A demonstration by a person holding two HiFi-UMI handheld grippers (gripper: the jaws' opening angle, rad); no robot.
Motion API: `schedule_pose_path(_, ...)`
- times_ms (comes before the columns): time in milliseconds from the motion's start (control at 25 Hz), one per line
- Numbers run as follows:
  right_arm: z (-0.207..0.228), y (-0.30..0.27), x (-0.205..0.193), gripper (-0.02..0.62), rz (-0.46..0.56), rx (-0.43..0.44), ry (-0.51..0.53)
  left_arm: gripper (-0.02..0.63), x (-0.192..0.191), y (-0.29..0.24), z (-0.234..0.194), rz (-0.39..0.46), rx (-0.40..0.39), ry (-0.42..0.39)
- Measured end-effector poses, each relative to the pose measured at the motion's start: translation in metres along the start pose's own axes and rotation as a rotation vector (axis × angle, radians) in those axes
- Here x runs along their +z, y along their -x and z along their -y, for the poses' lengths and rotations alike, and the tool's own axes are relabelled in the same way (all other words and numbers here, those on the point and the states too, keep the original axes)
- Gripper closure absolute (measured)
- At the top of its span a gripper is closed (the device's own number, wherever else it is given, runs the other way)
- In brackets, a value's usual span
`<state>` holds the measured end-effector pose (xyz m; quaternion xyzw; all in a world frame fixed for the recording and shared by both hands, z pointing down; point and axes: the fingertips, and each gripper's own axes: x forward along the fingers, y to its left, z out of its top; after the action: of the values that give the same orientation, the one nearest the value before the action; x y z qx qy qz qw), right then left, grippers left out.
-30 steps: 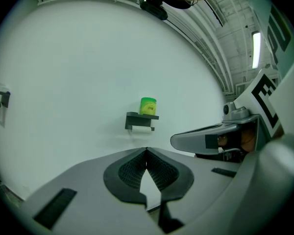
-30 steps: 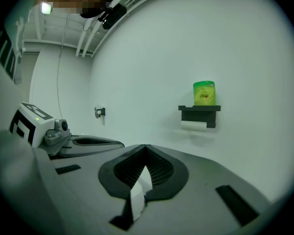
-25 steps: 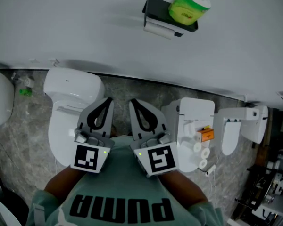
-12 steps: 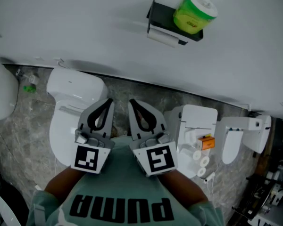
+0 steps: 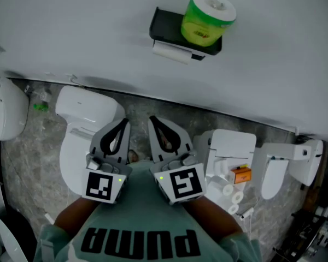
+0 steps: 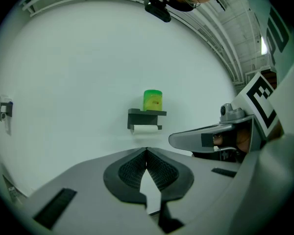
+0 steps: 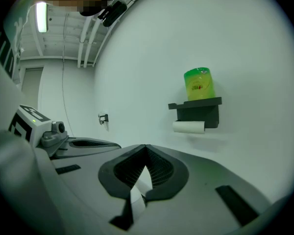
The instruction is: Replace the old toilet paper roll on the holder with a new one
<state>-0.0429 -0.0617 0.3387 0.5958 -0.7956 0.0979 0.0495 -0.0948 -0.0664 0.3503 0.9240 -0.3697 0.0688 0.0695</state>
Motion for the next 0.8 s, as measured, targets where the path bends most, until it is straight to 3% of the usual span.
schedule_pose_path(400,0.068,0.001,-0.004,0.592,0.012,0.068,-0.132,0.603,0.009,-0.049,0.021,-0.03,0.069,-0.05)
schedule_pose_path(800,0.1,-0.022,-0.017,0.591,0.037,0.23,-0.558,0.603,0.008,-0.081,0.022,-0.076,0.108,-0.076)
